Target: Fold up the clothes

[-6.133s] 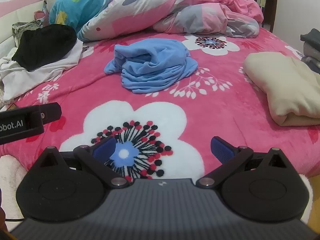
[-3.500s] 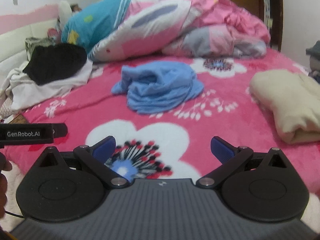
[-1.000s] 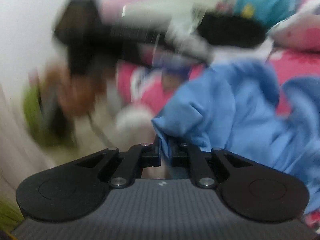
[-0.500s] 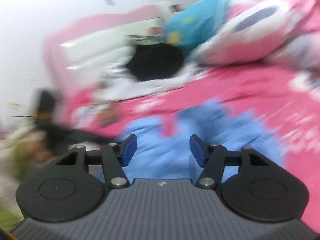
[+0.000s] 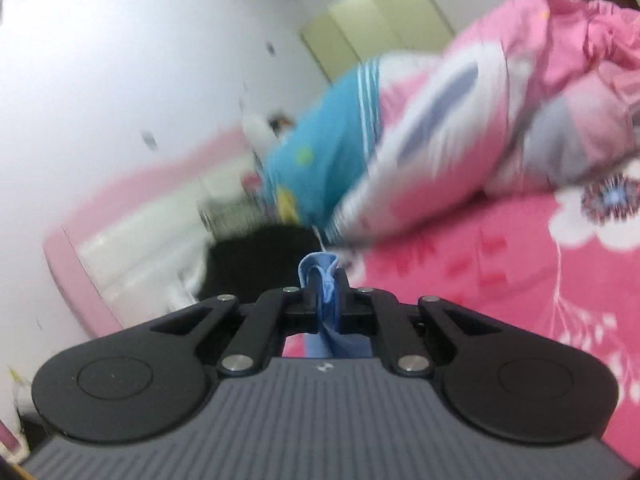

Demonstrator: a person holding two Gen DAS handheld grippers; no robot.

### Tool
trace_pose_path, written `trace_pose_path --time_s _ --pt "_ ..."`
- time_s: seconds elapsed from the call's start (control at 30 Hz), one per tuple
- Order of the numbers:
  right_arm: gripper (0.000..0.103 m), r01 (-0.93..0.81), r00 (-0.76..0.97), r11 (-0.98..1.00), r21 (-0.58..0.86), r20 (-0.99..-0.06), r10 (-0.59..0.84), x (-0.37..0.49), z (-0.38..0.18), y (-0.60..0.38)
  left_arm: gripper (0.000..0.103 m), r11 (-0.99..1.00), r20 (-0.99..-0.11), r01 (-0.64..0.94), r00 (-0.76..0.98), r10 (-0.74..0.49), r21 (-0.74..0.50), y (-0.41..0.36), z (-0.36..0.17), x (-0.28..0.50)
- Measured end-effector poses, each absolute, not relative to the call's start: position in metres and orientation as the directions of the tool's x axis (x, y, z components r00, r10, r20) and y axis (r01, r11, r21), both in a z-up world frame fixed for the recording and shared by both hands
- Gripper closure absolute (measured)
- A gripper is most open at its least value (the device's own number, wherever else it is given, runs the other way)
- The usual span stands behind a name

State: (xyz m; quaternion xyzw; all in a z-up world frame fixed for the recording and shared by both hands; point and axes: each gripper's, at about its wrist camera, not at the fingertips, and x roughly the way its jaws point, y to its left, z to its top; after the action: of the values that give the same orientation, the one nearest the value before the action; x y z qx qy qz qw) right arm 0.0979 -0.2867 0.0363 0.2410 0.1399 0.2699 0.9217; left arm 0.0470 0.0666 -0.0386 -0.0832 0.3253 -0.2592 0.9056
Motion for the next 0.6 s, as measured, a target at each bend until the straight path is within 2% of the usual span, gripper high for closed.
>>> trace_pose_path --time_s 0.2,0.33,0.4,0.5,0.53,0.6 --pt "0.100 -0.535 0.793 0.685 0.495 0.016 0.609 0.120 0.080 -0.266 0.017 0.815 -0.479 0.520 0.664 -0.573 -0.254 0.025 -0.014 0.050" --pt "0.100 -0.655 0.704 0.614 0.440 0.059 0.708 0.143 0.113 -0.226 0.015 0.847 -0.470 0.479 0.707 -0.529 -0.233 0.026 -0.013 0.045" --pt "0.100 -0.697 0.650 0.574 0.431 0.042 0.759 0.160 0.122 -0.199 0.015 0.875 -0.499 0.425 0.721 -0.481 -0.229 0.033 -0.020 0.044" --pt "0.098 -0.724 0.595 0.555 0.409 -0.036 0.803 0.190 0.119 -0.155 0.016 0.922 -0.554 0.312 0.737 -0.386 -0.228 0.052 -0.035 0.044" --pt "0.096 -0.722 0.586 0.562 0.403 -0.073 0.807 0.200 0.115 -0.143 0.018 0.933 -0.573 0.276 0.736 -0.360 -0.232 0.059 -0.039 0.045" --pt "0.083 -0.703 0.571 0.610 0.366 -0.223 0.790 0.223 0.101 -0.123 0.021 0.950 -0.611 0.202 0.730 -0.307 -0.236 0.074 -0.048 0.045"
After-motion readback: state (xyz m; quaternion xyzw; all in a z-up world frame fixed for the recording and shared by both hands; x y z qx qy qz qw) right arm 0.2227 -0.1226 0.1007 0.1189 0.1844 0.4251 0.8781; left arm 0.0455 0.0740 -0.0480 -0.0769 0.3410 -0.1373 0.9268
